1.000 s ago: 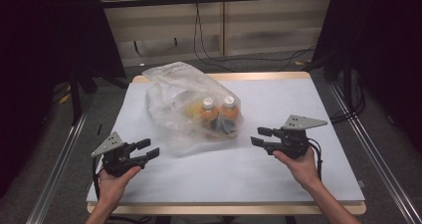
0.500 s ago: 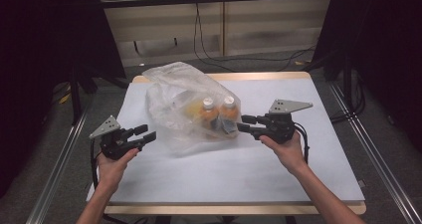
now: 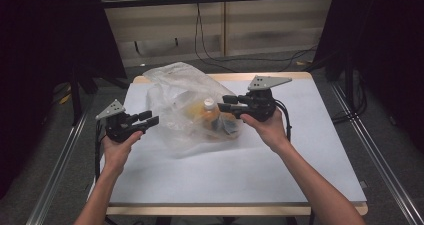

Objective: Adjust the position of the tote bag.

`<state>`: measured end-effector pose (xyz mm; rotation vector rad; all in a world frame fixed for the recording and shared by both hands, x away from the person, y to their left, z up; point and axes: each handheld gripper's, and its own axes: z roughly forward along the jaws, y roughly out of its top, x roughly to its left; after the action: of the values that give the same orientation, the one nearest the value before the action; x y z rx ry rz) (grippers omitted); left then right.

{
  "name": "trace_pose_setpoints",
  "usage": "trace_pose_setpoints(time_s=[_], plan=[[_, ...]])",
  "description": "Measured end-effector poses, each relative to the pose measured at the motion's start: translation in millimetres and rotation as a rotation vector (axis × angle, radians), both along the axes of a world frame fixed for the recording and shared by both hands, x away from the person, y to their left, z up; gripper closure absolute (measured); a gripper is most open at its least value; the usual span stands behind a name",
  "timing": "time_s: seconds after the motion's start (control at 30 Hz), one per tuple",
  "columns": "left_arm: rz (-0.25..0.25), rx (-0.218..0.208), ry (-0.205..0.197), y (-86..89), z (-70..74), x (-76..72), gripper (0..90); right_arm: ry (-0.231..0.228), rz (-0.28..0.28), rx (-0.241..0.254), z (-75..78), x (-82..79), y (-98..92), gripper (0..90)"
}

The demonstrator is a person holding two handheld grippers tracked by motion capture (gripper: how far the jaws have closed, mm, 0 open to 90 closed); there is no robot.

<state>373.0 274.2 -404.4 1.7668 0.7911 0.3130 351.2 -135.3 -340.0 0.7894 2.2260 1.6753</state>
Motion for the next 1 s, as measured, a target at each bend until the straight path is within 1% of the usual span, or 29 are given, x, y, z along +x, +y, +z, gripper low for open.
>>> trace_pose_setpoints(time_s=[0.03, 0.1, 0.13, 0.17, 0.2, 0.23, 0.3, 0.37, 0.4, 0.47, 0.5, 0.53, 0.57, 0.63, 0.7, 0.73, 0.77, 0.8, 0.83, 0.87, 0.9, 0.93, 0.97, 1.0], plan=[[0.009, -0.009, -0.001, 0.5, 1.3, 2.3, 54.9, 0.000, 0.000, 0.000, 0.0, 0.0, 0.0, 63.2], [0.005, -0.013, -0.008, 2.1, 4.3, 6.9, 56.2, -0.003, 0.004, -0.011, 3.5, 4.8, 4.9, 62.3], [0.012, -0.004, -0.009, 2.0, 7.1, 10.6, 56.4, -0.004, 0.011, 0.005, 6.7, 9.5, 9.7, 60.3], [0.012, -0.004, -0.009, 2.0, 7.1, 10.6, 56.4, -0.004, 0.011, 0.005, 6.7, 9.5, 9.7, 60.3], [-0.003, -0.027, -0.001, 1.4, 7.6, 14.0, 56.4, 0.001, 0.014, 0.012, 7.3, 11.1, 11.2, 59.9], [0.009, -0.011, -0.001, 1.1, 8.6, 16.2, 56.4, 0.001, 0.014, 0.009, 8.8, 16.2, 17.3, 59.2], [0.009, -0.010, 0.001, 1.0, 8.8, 20.4, 56.4, 0.003, 0.017, 0.007, 9.3, 18.0, 19.7, 58.4], [0.031, -0.022, 0.015, 3.1, 7.6, 26.9, 54.3, -0.006, 0.020, -0.002, 13.1, 22.2, 27.7, 57.1], [0.033, -0.030, 0.017, 4.2, 6.2, 30.2, 53.2, -0.009, 0.022, -0.014, 15.0, 24.0, 31.0, 57.3], [0.069, -0.008, 0.026, 5.6, 4.3, 34.1, 53.2, -0.012, 0.027, -0.030, 18.1, 28.8, 37.6, 56.5], [0.074, -0.003, 0.035, 6.9, 2.6, 37.3, 52.9, -0.010, 0.025, -0.033, 19.2, 30.9, 39.6, 55.9], [0.072, -0.008, 0.039, 8.6, 0.2, 40.7, 52.7, -0.010, 0.024, -0.036, 20.2, 34.0, 42.2, 55.7], [0.088, -0.001, 0.044, 10.0, -2.0, 43.4, 51.7, -0.009, 0.021, -0.046, 20.9, 37.3, 45.0, 55.0], [0.104, -0.002, 0.067, 12.4, -6.5, 48.5, 50.0, 0.001, 0.022, -0.047, 21.0, 43.0, 48.9, 53.4], [0.107, -0.004, 0.073, 12.8, -9.3, 51.8, 45.8, 0.005, 0.021, -0.057, 20.6, 49.4, 53.6, 51.2], [0.109, -0.007, 0.077, 12.4, -10.8, 53.4, 44.1, 0.011, 0.019, -0.053, 20.4, 50.8, 55.2, 49.9], [0.105, -0.004, 0.077, 12.8, -11.8, 55.1, 42.4, 0.009, 0.014, -0.065, 20.2, 53.2, 58.1, 48.9], [0.112, -0.002, 0.078, 12.6, -12.8, 56.2, 41.6, 0.004, 0.013, -0.076, 19.8, 54.9, 60.6, 48.5], [0.109, -0.012, 0.085, 13.0, -15.0, 58.3, 39.6, 0.005, 0.011, -0.087, 18.9, 56.8, 62.5, 48.0], [0.119, -0.011, 0.090, 13.0, -16.1, 59.4, 37.2, 0.012, 0.004, -0.104, 16.3, 60.5, 66.0, 47.8], [0.117, -0.011, 0.092, 13.3, -17.4, 60.8, 37.2, 0.012, 0.004, -0.104, 16.3, 60.5, 66.0, 47.8], [0.117, -0.008, 0.097, 13.4, -19.0, 62.3, 34.4, 0.022, 0.005, -0.108, 13.5, 63.1, 67.8, 47.8], [0.126, -0.005, 0.103, 12.9, -20.6, 63.7, 34.4, 0.022, 0.005, -0.108, 13.5, 63.1, 67.8, 47.8], [0.127, 0.004, 0.107, 13.4, -22.2, 65.4, 32.3, 0.023, 0.006, -0.114, 11.9, 64.0, 68.7, 47.8]])
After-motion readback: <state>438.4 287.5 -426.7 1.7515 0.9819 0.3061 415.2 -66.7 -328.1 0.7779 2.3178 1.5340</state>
